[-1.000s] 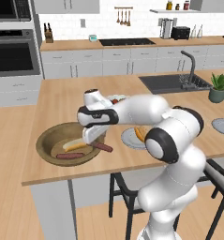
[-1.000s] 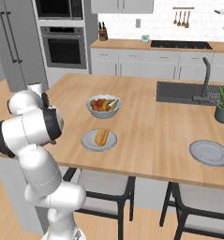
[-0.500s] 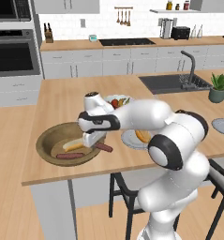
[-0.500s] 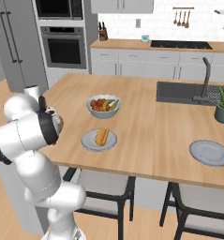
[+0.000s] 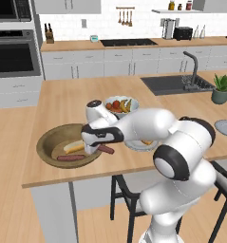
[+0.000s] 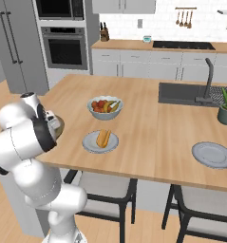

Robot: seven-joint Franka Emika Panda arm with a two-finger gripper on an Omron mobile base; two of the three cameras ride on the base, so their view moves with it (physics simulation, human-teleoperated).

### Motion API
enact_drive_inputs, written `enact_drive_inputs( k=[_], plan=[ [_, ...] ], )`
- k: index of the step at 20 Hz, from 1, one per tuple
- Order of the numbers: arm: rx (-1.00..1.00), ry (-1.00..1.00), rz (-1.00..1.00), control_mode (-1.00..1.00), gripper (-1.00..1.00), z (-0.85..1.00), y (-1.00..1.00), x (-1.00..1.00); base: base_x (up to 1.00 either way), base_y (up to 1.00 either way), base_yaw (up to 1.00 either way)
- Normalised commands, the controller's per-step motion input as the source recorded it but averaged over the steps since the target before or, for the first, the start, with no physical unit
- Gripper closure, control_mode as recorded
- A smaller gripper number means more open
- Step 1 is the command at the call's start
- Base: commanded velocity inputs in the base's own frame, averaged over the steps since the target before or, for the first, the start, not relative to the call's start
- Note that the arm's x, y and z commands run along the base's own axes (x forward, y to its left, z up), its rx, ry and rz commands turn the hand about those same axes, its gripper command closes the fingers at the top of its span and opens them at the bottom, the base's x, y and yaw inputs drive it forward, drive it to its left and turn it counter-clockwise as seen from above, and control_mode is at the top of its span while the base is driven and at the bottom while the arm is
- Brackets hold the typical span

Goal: Place one bun and one sausage from the bowl on each plate.

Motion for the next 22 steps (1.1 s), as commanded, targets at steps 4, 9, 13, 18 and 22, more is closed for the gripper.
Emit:
enact_drive_inputs(
  k=[4, 9, 13, 18, 22],
  plan=[
    [0.01, -0.05, 0.0, -1.0, -1.0, -0.09, 0.0, -0.01, 0.0, 0.0, 0.0],
    [0.0, -0.02, 0.0, -1.0, 1.0, -0.01, 0.0, 0.0, 0.0, 0.0, 0.0],
    [0.0, -0.01, 0.0, -1.0, 1.0, 0.0, 0.0, 0.0, 0.0, 0.0, 0.0],
    [0.0, -0.02, 0.0, -1.0, 1.0, -0.1, 0.0, 0.01, 0.0, 0.0, 0.0],
    [0.0, -0.03, -0.03, -1.0, 1.0, 0.15, -0.11, -0.09, 0.0, 0.0, 0.0]
  ],
)
